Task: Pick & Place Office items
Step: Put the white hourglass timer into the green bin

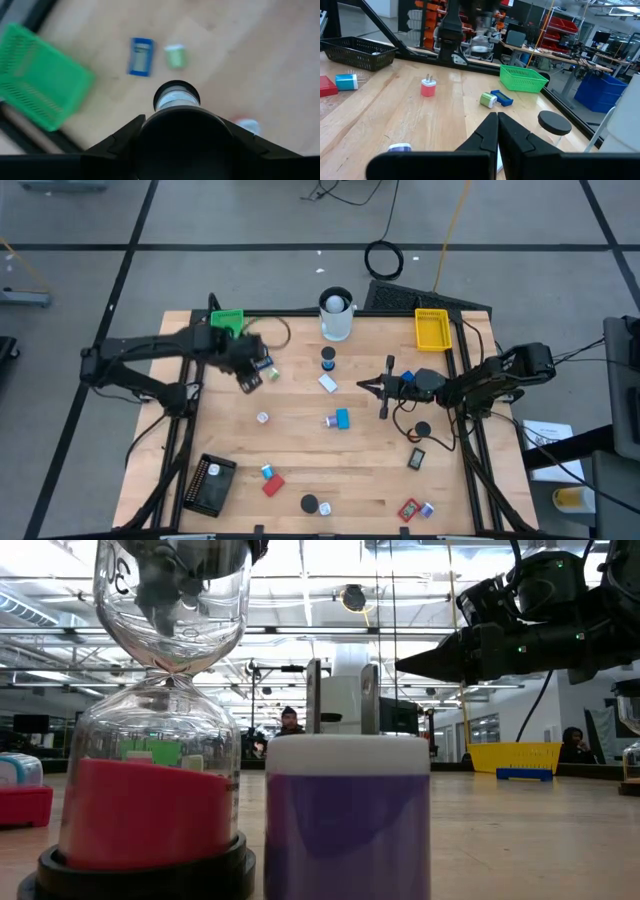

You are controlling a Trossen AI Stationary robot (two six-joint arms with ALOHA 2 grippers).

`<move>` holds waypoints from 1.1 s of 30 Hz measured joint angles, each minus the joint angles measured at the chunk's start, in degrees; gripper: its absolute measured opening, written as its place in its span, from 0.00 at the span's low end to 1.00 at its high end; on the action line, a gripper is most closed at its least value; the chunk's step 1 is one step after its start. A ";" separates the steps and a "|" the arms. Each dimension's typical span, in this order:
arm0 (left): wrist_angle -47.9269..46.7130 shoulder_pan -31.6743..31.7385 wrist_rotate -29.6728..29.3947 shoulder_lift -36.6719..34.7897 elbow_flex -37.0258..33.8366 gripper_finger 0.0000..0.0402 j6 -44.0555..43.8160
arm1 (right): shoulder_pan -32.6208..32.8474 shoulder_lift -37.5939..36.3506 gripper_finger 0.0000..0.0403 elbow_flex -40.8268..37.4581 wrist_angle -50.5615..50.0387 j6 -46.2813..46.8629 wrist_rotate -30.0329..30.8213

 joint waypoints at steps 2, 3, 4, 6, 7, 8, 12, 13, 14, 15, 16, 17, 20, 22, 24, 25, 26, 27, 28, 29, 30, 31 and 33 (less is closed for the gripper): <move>0.28 4.71 -0.22 0.04 0.37 0.51 2.30 | 0.00 0.00 0.00 0.00 0.02 0.03 0.00; 0.33 7.26 -0.24 -0.05 0.39 0.51 3.33 | 0.00 0.00 0.00 0.00 0.01 0.03 0.00; 0.29 9.87 -0.30 -0.05 0.35 0.51 4.38 | 0.00 0.00 0.00 0.00 0.02 0.03 0.00; 0.17 14.89 -0.50 0.01 0.11 0.51 6.52 | 0.02 0.00 0.00 0.00 0.02 0.03 0.00; 0.40 17.46 -0.70 0.01 0.11 0.51 7.39 | 0.01 0.00 0.00 0.00 0.02 0.03 0.00; 0.80 19.76 -0.85 -0.01 0.11 0.51 8.23 | 0.02 0.00 0.00 0.00 0.01 0.03 0.00; 4.01 27.87 -1.00 0.01 0.11 0.51 11.08 | 0.02 0.00 0.00 0.00 0.00 -0.01 0.00; 5.09 29.55 -1.00 0.00 0.03 0.51 11.48 | 0.01 0.00 0.00 0.00 0.00 0.00 0.00; 6.28 31.05 -0.97 -0.01 -0.34 0.51 11.98 | 0.02 0.00 0.00 0.00 0.00 0.03 0.00; 7.39 32.47 -0.57 -0.01 -1.00 0.51 12.58 | 0.02 0.00 0.00 0.00 0.00 0.02 0.00; 8.39 33.84 0.05 -0.01 -1.87 0.51 13.07 | 0.00 0.00 0.00 0.00 0.00 0.03 0.00; 9.25 35.16 0.31 0.13 -2.86 0.51 13.51 | 0.02 0.00 0.00 0.00 0.00 0.02 0.00; 10.95 38.60 0.28 1.29 -5.91 0.51 14.01 | 0.02 0.00 0.00 0.00 0.00 -0.03 -0.02; 12.62 40.72 0.30 2.19 -7.68 0.51 14.23 | 0.02 0.00 0.00 0.00 0.00 -0.05 -0.01; 14.22 42.32 0.29 3.17 -8.78 0.51 14.91 | 0.01 0.00 0.00 0.00 0.00 -0.08 -0.02; 14.78 42.98 0.29 3.77 -9.14 0.51 15.21 | 0.02 0.00 0.00 0.00 0.00 -0.08 -0.02; 15.18 43.53 0.29 4.48 -9.22 0.51 15.42 | 0.00 0.00 0.00 0.00 0.00 -0.08 -0.02; 15.73 44.12 0.29 5.12 -9.22 0.51 15.42 | 0.00 0.00 0.00 0.00 0.00 -0.10 -0.02; 16.40 44.70 0.29 5.75 -9.22 0.51 15.36 | 0.02 0.00 0.00 0.00 0.00 -0.08 -0.02; 17.21 45.33 0.34 6.33 -9.22 0.51 15.17 | 0.01 0.00 0.00 0.00 0.00 -0.10 -0.02; 17.88 45.99 0.42 6.79 -9.22 0.51 15.05 | 0.01 0.00 0.00 0.00 0.00 -0.10 -0.02; 18.65 46.44 0.39 7.07 -9.21 0.51 14.45 | 0.01 0.00 0.00 0.01 0.00 -0.10 -0.02; 20.67 46.95 -0.15 7.46 -9.05 0.51 14.00 | 0.02 0.00 0.00 0.02 0.00 -0.12 -0.02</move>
